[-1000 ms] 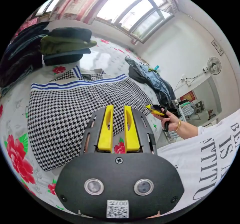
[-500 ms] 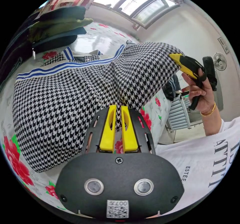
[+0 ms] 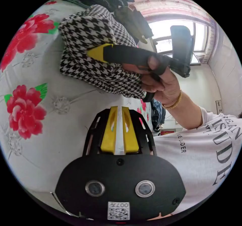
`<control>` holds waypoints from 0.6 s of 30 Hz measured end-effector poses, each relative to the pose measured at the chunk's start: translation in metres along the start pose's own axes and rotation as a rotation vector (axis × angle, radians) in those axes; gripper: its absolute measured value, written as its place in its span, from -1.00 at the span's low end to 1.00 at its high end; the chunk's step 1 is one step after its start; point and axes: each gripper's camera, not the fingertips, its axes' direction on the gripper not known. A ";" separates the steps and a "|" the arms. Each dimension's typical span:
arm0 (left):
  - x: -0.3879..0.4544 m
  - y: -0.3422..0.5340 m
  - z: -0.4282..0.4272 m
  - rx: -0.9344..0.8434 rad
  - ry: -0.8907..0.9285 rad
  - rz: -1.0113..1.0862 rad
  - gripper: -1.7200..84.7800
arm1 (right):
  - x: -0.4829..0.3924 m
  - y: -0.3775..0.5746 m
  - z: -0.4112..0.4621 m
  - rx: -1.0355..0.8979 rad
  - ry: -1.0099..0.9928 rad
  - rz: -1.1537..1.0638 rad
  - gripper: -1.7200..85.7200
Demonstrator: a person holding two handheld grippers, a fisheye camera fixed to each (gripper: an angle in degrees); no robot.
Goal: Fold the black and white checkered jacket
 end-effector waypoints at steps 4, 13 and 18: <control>-0.037 0.030 -0.076 0.142 -0.075 -0.129 -0.80 | 0.008 0.020 -0.026 0.098 -0.158 -0.002 -0.74; -0.069 -0.057 -0.126 0.204 0.035 -0.019 -0.53 | 0.114 0.199 -0.136 0.489 0.019 0.633 -0.58; -0.084 -0.112 -0.069 -0.031 0.127 -0.013 -0.57 | 0.169 0.256 -0.066 0.439 -0.369 0.810 -0.60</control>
